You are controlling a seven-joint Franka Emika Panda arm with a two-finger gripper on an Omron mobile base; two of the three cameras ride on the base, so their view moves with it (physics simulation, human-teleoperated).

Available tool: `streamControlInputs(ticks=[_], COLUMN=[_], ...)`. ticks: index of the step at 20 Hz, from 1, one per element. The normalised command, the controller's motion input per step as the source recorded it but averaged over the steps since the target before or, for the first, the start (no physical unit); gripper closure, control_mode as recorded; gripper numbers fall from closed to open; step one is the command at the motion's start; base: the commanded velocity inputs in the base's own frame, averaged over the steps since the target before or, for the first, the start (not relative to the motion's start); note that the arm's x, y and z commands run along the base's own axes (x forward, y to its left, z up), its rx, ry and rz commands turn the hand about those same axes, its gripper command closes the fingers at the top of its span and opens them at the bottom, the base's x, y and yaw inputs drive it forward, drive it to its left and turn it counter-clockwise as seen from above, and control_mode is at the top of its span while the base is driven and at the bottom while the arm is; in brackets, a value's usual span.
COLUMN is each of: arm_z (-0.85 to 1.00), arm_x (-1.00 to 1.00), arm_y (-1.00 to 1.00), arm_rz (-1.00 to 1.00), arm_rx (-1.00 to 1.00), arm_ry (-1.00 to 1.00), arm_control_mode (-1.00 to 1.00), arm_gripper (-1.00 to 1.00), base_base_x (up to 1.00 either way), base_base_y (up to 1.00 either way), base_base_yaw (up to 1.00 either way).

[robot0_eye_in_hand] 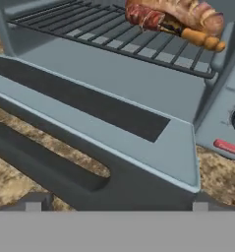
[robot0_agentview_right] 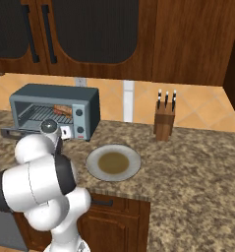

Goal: Pick up the kebab skewer and baguette bread, and place them inside the toaster oven. Close the toaster oven door and start by setting the timer.

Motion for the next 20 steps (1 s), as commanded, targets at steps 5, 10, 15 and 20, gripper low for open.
streamControlInputs(ticks=[5,10,15,20], arm_z=[0.59,0.47,0.26,0.02], arm_x=[0.44,0.53,0.57,0.52], arm_y=[0.0,0.0,0.0,0.0], arm_rz=[0.0,0.0,0.0,0.0], arm_rx=[0.0,0.02,0.05,0.05], arm_ry=[-0.19,-0.15,-0.1,-0.04], arm_control_mode=[-1.0,-1.0,-1.0,-1.0], arm_gripper=[-1.0,-1.0,-1.0,-1.0], base_base_x=[0.0,0.0,0.0,0.0], base_base_y=[0.0,0.0,0.0,0.0], base_base_yaw=[0.0,0.0,0.0,0.0])
